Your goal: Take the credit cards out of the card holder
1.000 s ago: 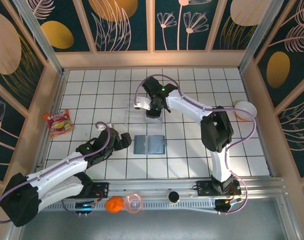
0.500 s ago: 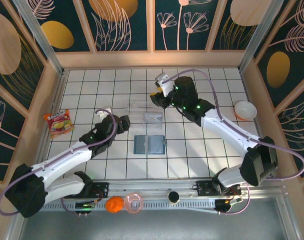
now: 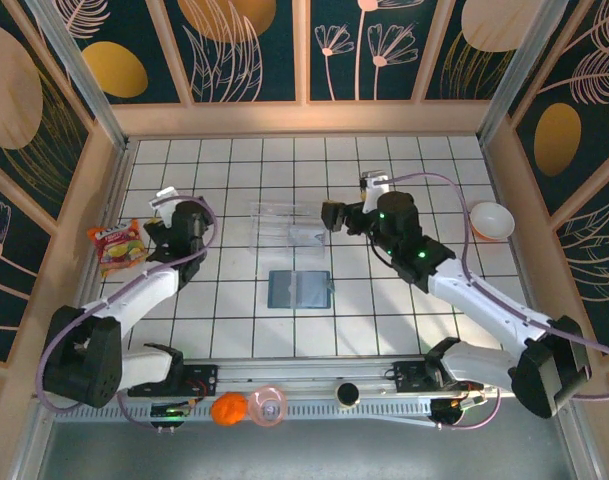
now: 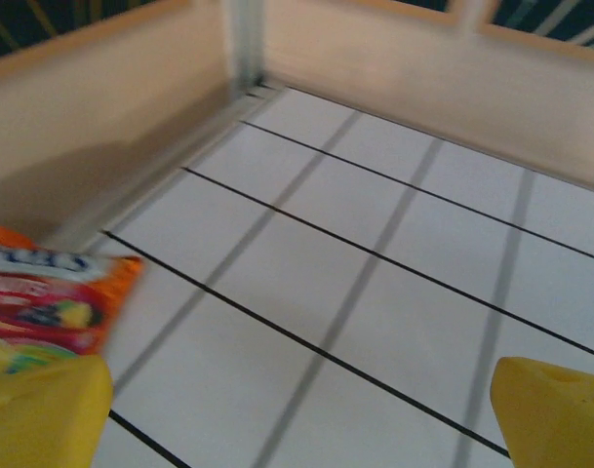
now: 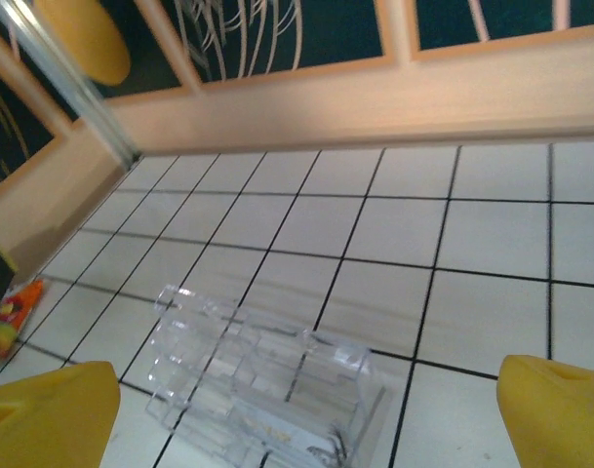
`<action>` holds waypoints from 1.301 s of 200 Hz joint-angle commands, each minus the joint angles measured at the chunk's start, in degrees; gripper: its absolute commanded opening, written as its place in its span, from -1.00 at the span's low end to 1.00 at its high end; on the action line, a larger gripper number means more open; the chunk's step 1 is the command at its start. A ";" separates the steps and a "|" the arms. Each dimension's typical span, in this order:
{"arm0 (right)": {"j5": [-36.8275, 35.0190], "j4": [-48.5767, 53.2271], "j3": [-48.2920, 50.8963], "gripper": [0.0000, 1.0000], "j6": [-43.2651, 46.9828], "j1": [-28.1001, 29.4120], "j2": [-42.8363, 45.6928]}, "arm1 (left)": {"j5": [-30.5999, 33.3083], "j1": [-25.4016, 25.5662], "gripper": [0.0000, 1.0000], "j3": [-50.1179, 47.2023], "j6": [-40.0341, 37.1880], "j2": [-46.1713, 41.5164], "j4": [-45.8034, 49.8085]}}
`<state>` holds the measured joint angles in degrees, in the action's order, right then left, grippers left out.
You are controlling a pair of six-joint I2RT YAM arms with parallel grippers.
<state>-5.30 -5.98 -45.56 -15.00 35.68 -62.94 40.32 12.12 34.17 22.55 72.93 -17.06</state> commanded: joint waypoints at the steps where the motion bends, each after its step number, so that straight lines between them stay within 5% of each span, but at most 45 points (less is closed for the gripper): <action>1: -4.15 -2.93 2.12 0.99 -2.35 -0.87 2.13 | 1.10 -3.06 0.98 -3.82 -6.78 0.61 -9.84; 40: -7.80 -5.09 4.43 0.99 -1.82 -1.55 5.69 | -0.15 -5.46 0.98 -12.70 -11.20 3.21 -32.24; 90: -10.17 -1.74 4.32 0.99 -1.05 -6.52 6.56 | -7.68 -6.14 0.98 -16.50 -16.11 12.37 -48.41; 138: -5.62 -10.89 11.79 0.99 5.93 -11.74 11.24 | -18.73 -8.08 0.98 -19.48 -17.08 12.29 -52.54; 153: -7.02 -14.03 13.62 0.99 8.17 -12.55 10.92 | -22.34 -8.52 0.98 -25.49 -18.84 16.25 -69.24; 167: -7.86 -16.51 15.34 0.99 10.01 -13.54 10.54 | -19.39 -8.52 0.98 -22.69 -16.94 13.37 -58.83; 218: -15.76 -30.18 22.77 0.99 13.95 -23.51 0.83 | -18.11 -8.54 0.98 -22.13 -16.66 14.23 -59.19; 260: -10.56 -49.44 30.09 0.99 13.04 -33.06 -9.49 | -18.16 -8.52 0.98 -22.09 -16.66 14.22 -59.02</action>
<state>-17.23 -38.15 -19.42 -2.90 6.00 -69.36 22.90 3.95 11.16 5.63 87.11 -73.49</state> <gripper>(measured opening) 0.992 0.990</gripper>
